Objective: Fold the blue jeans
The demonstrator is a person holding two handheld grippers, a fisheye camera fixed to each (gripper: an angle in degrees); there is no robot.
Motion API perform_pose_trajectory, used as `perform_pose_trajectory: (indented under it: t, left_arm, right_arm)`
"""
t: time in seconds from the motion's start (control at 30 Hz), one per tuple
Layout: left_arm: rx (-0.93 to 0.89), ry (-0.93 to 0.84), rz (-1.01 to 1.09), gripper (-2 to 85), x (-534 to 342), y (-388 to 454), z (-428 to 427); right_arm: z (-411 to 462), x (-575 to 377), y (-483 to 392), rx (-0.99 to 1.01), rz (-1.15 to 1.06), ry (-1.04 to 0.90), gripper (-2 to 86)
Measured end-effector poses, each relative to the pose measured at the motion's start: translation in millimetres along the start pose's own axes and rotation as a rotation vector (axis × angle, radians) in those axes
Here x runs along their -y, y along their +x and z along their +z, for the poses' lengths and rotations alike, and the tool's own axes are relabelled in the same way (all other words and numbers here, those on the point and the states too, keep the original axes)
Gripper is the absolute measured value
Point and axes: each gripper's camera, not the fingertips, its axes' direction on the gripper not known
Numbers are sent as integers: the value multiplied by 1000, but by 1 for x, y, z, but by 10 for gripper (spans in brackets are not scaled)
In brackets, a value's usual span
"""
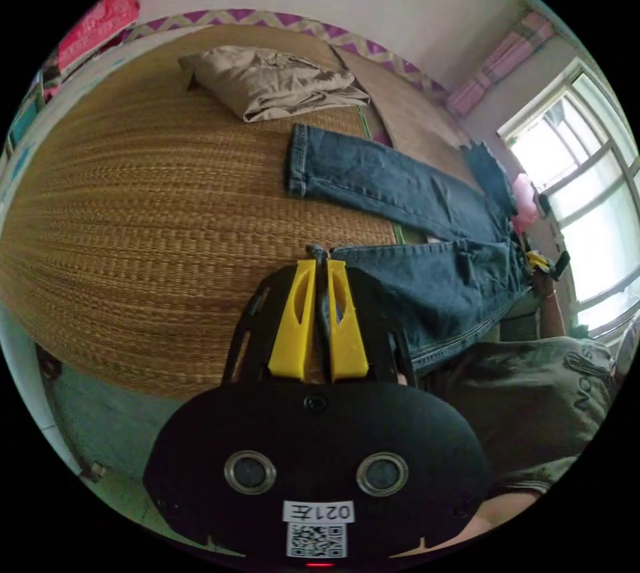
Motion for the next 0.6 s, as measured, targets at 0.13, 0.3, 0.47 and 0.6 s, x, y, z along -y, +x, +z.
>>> perform_pose_trajectory:
  t: [0.13, 0.3, 0.47, 0.6]
  left_arm:
    - [-26, 9, -10, -3, 5, -5, 0]
    - [-15, -26, -11, -3, 21, -1, 1]
    - [-26, -48, -24, -3, 24, 0, -1]
    - [-24, -52, -29, -4, 27, 3, -5]
  right_arm:
    - [-26, -3, 74, -190, 157, 75, 95]
    - [-11, -23, 232, -309, 494, -69, 119]
    - [23, -63, 339, -37, 830, -146, 109]
    - [10, -86, 363, 69, 875, -68, 30]
